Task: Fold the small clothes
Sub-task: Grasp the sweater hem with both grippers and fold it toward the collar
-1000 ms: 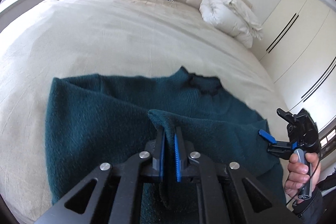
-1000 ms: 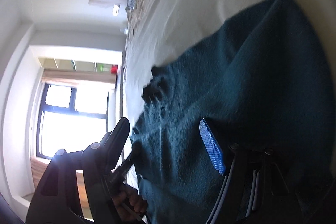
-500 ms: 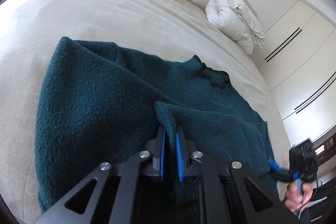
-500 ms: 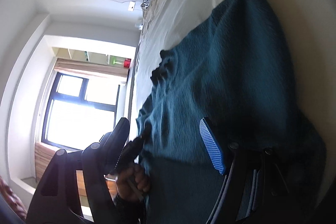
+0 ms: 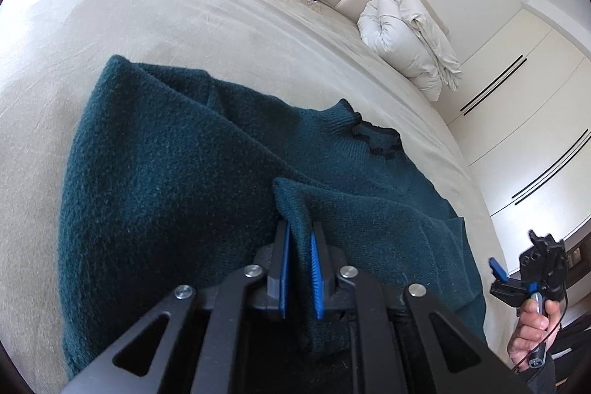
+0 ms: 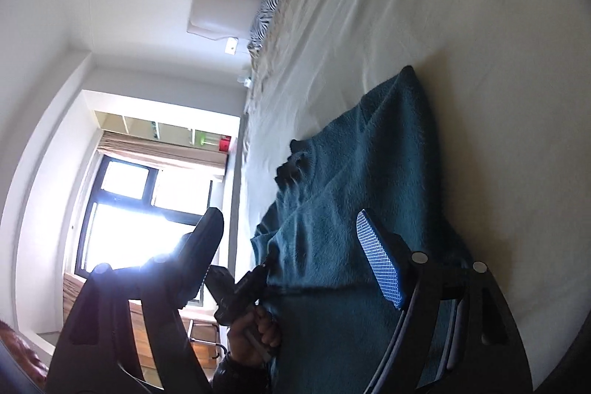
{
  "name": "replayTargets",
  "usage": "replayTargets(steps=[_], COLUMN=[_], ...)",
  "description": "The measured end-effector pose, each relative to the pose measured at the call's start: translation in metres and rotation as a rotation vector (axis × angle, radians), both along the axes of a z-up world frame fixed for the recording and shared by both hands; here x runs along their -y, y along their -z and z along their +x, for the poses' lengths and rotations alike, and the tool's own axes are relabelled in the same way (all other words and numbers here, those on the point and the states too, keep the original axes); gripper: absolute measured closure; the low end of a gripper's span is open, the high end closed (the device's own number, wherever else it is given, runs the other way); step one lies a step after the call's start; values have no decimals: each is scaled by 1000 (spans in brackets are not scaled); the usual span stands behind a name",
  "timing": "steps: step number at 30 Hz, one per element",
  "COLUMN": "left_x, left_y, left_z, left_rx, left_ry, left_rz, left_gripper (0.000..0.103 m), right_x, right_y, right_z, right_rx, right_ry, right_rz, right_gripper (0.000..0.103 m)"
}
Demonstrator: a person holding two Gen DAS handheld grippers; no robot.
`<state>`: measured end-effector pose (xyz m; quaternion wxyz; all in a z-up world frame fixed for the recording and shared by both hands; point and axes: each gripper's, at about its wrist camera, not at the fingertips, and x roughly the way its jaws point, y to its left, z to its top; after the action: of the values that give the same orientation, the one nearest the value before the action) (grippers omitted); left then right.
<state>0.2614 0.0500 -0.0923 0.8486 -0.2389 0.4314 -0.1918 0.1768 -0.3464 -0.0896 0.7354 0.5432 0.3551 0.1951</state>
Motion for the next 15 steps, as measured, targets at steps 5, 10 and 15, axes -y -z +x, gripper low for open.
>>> replayTargets(steps=[5, 10, 15], left_x=[0, 4, -11], left_y=[1, -1, -13], left_z=[-1, -3, -14], left_rx=[7, 13, -41], left_ry=[1, 0, 6], left_rz=[0, 7, -66], left_gripper=[89, 88, 61], right_x=[-27, -6, 13], right_y=[32, 50, 37], right_z=[23, 9, -30], right_rx=[-83, -59, -113], right_ry=[-78, -35, 37], right_rz=[-99, -52, -157], right_gripper=[30, 51, 51])
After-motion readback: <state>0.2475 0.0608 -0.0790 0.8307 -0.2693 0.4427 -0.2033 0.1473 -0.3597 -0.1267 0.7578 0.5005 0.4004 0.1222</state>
